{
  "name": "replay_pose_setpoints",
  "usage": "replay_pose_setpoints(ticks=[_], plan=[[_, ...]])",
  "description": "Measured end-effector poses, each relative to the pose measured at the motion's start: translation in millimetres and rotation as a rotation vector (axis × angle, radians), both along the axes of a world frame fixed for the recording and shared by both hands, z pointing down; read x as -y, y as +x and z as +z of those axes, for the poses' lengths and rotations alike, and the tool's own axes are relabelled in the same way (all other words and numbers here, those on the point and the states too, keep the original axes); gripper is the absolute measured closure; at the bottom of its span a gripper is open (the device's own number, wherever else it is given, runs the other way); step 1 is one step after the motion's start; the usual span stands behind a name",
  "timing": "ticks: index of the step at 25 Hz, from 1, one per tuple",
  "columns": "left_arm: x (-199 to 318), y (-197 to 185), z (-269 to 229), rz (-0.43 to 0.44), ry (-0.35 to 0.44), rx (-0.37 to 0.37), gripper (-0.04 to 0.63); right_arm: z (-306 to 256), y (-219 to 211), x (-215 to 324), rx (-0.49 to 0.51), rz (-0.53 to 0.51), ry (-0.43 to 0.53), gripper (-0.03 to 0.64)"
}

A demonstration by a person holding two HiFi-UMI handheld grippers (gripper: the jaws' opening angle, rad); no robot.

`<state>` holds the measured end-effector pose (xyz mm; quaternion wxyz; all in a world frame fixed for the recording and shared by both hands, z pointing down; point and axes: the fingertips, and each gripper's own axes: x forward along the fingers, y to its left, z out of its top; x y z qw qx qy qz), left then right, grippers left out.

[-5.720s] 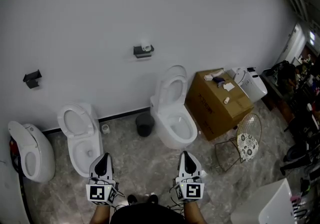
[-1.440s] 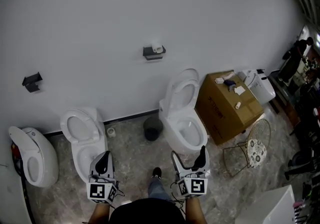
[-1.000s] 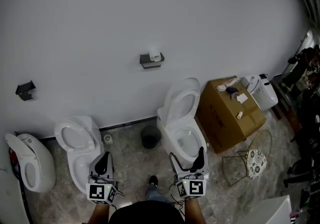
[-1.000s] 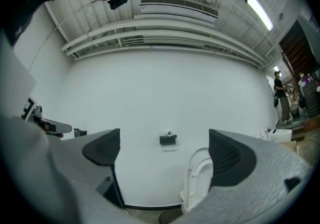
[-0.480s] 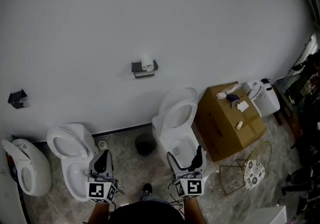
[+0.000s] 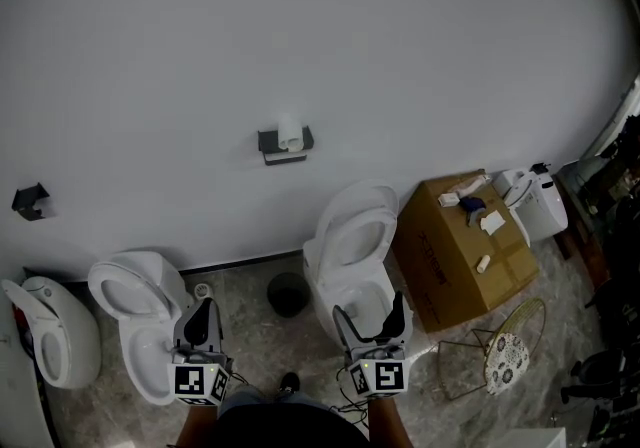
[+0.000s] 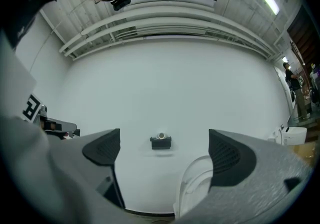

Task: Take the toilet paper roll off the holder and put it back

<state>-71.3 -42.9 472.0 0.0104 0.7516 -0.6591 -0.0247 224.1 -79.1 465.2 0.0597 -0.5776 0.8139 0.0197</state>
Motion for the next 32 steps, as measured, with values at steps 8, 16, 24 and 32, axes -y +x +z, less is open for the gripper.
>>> replay_pose_setpoints(ticks=[8, 16, 24, 32], plan=[[27, -6, -1, -0.017, -0.005, 0.009, 0.592, 3, -3, 32, 0.019, -0.004, 0.002, 0.086], [64, -13, -3, 0.006, -0.004, -0.005, 0.592, 3, -20, 67, 0.014, 0.001, 0.013, 0.086], [116, -36, -7, 0.025, 0.003, -0.012, 0.592, -1, -47, 115, 0.014, 0.013, 0.026, 0.086], [172, -63, -10, 0.069, 0.015, -0.020, 0.592, -5, -85, 168, 0.006, 0.026, 0.034, 0.086]])
